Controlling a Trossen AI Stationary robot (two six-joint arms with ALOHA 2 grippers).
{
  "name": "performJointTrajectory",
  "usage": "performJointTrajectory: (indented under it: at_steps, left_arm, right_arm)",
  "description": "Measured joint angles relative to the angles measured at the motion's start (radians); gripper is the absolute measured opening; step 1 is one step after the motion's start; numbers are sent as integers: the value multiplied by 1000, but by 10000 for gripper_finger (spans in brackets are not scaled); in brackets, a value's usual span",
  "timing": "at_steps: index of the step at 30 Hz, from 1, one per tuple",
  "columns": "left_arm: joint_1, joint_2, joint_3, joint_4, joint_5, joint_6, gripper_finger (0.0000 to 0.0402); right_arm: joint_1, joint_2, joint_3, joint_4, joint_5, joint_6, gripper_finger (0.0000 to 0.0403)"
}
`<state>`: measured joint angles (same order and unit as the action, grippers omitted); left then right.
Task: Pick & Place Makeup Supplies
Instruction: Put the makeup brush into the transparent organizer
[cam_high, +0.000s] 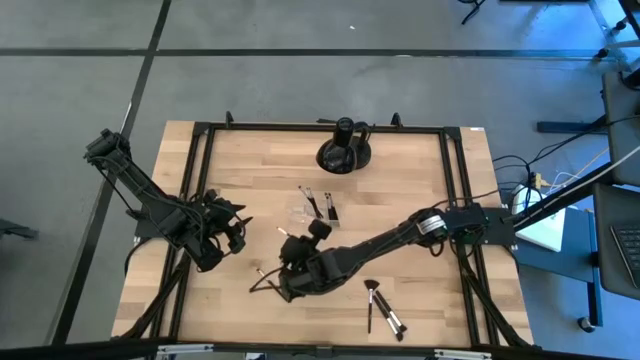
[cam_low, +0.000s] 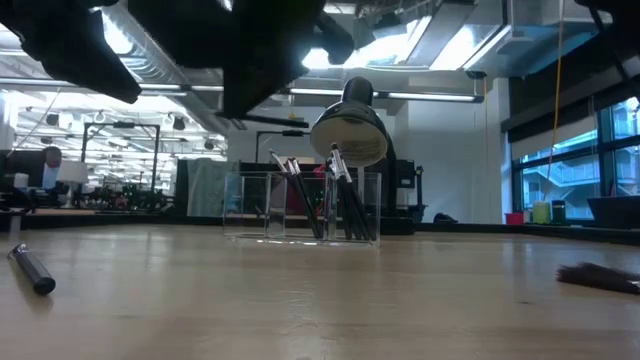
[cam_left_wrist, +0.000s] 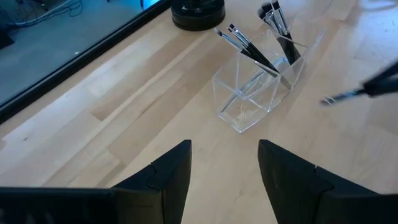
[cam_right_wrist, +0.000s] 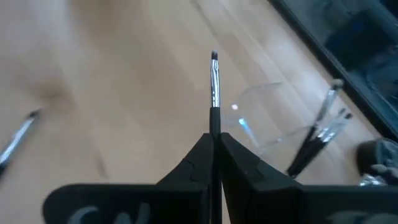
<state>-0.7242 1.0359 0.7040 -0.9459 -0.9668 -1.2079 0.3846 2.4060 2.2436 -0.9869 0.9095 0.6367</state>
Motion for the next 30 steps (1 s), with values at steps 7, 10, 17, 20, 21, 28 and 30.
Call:
performJointTrajectory:
  at_steps: [7, 10, 17, 20, 21, 28, 30]
  left_arm:
    - [0, 0, 0, 0, 0, -2, 180]
    - [0, 0, 0, 3, 0, -2, 180]
    - [0, 0, 0, 4, 27, -10, 180]
    - [0, 0, 0, 4, 27, -10, 180]
    - [0, 0, 0, 4, 27, -10, 180]
    - [0, 0, 0, 5, 17, -10, 180]
    - [0, 0, 0, 8, 11, -10, 180]
  right_arm:
    - [48, -1, -41, 55, -184, -17, 23]
    - [69, 1, -70, 58, -301, -23, 23]
    - [87, -18, -209, 78, -413, 26, 23]
    - [97, -84, -308, 81, -377, 88, 23]
    - [103, -115, -346, 87, -363, 111, 23]
    - [140, -391, -721, 427, -247, 160, 23]
    - [140, -459, -854, 660, -226, 115, 23]
